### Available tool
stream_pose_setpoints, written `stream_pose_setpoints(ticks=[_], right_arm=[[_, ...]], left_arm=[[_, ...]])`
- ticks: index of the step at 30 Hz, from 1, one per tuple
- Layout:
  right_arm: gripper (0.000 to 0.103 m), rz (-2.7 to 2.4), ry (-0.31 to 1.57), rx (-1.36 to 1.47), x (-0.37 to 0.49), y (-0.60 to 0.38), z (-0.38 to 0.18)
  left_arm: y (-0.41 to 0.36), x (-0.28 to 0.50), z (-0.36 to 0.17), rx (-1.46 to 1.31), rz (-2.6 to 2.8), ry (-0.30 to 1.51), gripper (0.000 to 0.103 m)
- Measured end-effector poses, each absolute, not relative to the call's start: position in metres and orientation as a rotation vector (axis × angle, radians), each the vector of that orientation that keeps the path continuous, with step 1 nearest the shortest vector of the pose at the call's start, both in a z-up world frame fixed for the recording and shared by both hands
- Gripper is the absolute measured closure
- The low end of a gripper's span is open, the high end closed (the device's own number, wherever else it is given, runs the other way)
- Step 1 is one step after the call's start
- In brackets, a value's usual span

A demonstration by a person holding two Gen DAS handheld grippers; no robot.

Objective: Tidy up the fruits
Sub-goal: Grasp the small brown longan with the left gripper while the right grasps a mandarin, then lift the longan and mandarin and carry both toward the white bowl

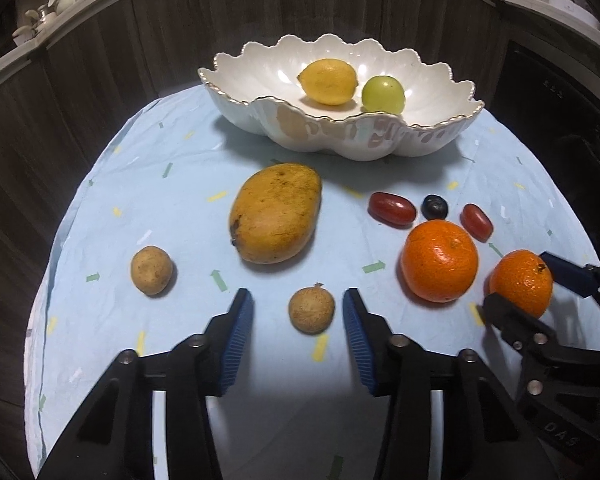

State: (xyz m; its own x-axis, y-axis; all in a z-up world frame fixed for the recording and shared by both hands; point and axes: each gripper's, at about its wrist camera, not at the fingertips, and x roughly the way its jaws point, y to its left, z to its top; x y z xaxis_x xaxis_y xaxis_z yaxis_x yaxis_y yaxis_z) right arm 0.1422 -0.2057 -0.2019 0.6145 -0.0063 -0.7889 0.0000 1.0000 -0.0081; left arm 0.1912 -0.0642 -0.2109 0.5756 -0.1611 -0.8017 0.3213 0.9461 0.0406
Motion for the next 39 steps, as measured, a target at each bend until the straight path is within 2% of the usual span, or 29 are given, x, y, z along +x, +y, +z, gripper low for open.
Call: stream_pose_setpoints(ticks=[3,5,7,18,39], right_arm=[[0.047,0.011,0.92,0.008,0.143,-0.206,-0.205],[0.048,0.018,0.921,0.017,0.143,-0.207,-0.206],[0.054,0.03,0.918,0.022,0.143,-0.206,-0.206],[0.056,0.038,0.906,0.033,0.14,-0.207,-0.2],[0.057,0.032,0.788,0.025,0.122,-0.204,-0.154]], left_arm=[[-0.067,0.19,-0.21,0.194,-0.299,0.913,0.072],[-0.07,0.189,-0.21,0.197,-0.309,0.91,0.077],[-0.071,0.188,-0.21,0.205,-0.313,0.905,0.08],[-0.071,0.185,-0.205,0.214,-0.313,0.894,0.08],[-0.069,0.168,-0.16,0.216,-0.305,0.801,0.081]])
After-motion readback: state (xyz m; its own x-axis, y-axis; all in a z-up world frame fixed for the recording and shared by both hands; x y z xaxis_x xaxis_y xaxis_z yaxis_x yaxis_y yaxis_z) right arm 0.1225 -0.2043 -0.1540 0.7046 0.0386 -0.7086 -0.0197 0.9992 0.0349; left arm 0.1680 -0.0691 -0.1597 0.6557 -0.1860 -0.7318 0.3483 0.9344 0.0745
